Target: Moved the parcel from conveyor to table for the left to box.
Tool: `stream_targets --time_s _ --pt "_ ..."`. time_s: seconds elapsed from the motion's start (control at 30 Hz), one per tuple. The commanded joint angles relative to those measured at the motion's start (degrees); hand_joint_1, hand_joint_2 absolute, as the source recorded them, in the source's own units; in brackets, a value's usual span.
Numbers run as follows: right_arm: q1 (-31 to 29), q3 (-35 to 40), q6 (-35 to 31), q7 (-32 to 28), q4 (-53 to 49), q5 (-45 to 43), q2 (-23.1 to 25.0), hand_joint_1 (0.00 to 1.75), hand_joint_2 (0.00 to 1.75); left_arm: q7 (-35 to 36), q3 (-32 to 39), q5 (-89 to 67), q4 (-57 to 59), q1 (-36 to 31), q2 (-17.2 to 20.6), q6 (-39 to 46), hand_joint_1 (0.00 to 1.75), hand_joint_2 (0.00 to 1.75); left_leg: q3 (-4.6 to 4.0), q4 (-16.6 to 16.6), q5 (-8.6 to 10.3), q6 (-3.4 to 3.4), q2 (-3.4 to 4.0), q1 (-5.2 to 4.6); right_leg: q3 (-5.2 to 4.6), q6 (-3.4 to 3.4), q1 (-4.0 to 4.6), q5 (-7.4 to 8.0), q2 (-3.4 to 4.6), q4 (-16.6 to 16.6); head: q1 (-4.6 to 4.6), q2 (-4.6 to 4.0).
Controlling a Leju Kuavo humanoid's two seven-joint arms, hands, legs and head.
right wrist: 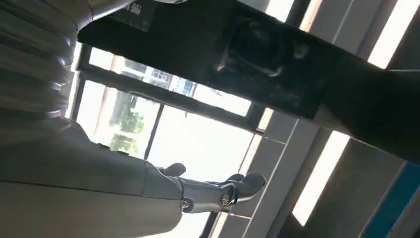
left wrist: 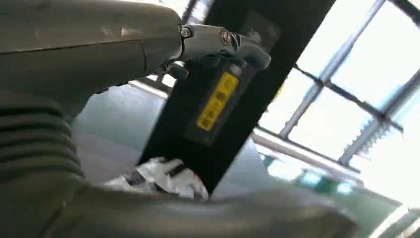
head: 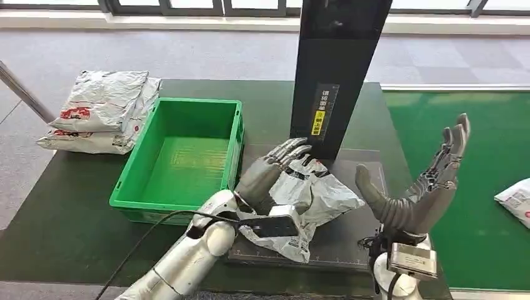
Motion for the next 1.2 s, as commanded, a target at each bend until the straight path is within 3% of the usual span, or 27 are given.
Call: stream_targets --time_s 0.03,0.17,0.23,0.47,0.83,0.87,0.9,0.93,1.13,1.2 --pt "-6.2 8.2 2.5 0.2 6.8 -1.3 -4.7 0.0 1.75 4.6 -13.0 -4.0 43.1 -18.3 -5.2 -6.7 0.0 1.75 0.05 -0.1 0.12 0.1 -0.12 -0.04 0.11 0.08 -0.02 0.1 -0.13 -0.1 -0.02 0.0" --pt "-6.9 8.8 2.5 0.2 8.0 -1.2 -4.5 0.0 1.75 5.5 -14.1 -5.2 45.2 -17.7 -4.4 -7.0 0.0 1.75 0.16 -0.1 0.04 0.09 0.24 -0.09 0.12 0.12 0.0 0.14 0.26 -0.1 -0.02 0.0" --pt "-7.8 7.9 4.9 0.2 9.9 -1.7 -3.7 0.0 1.75 9.9 -15.1 -6.5 47.1 -17.5 -3.5 -10.6 0.0 1.75 0.12 0.0 0.04 0.08 0.22 -0.07 0.08 0.12 0.01 0.13 0.23 -0.1 -0.02 0.0" --pt "-9.2 7.3 6.4 0.2 12.1 -3.1 -3.1 0.0 1.75 8.8 -13.1 -5.2 47.7 -15.2 0.6 -11.8 0.0 1.75 0.23 -0.2 0.09 0.12 0.4 -0.11 0.15 0.12 -0.02 0.23 0.44 -0.2 -0.02 0.0" --pt "-9.1 7.4 6.4 0.2 12.1 -3.1 -3.0 0.0 1.75 8.7 -13.1 -5.2 47.8 -15.2 0.7 -11.9 0.0 1.75 0.3 -0.3 0.22 0.14 0.35 -0.12 0.29 0.13 -0.03 0.34 0.37 -0.3 -0.02 0.0" --pt "-9.1 7.4 6.4 0.2 12.1 -3.1 -3.0 0.0 1.75 8.7 -13.1 -5.2 47.8 -15.2 0.7 -11.9 0.05 1.75 0.3 -0.2 0.11 0.12 0.28 -0.09 0.39 0.12 -0.01 0.21 0.29 -0.1 0.0 0.0" --pt "-8.9 7.4 6.3 0.2 11.9 -3.2 -3.1 0.0 1.75 8.6 -13.0 -5.2 47.7 -15.2 0.8 -12.0 0.73 1.75 0.32 -0.1 0.06 0.13 0.23 -0.11 0.46 0.13 -0.03 0.14 0.24 0.0 -0.04 0.0" --pt "-8.8 7.4 6.0 0.2 11.8 -3.1 -3.0 0.0 1.75 8.2 -12.9 -5.2 47.1 -15.0 1.2 -10.9 1.75 1.75 0.14 -0.2 0.15 0.13 0.31 -0.11 0.38 0.13 -0.02 0.26 0.31 -0.1 -0.02 0.0" --pt "-4.8 5.6 5.0 0.2 7.5 -2.7 -3.7 0.0 1.75 3.6 -6.5 -1.7 43.7 -16.1 1.7 2.6 1.75 1.75 -0.07 -0.3 0.2 0.15 0.18 -0.1 0.45 0.15 -0.01 0.21 0.17 -0.2 -0.02 0.0" --pt "-3.5 5.3 4.6 0.2 6.4 -2.8 -4.1 0.0 1.75 1.1 -3.7 0.0 40.8 -15.2 2.2 7.6 1.75 1.75 0.32 -0.3 0.23 0.13 0.12 -0.08 0.41 0.14 0.01 0.23 0.1 -0.2 -0.02 0.0"
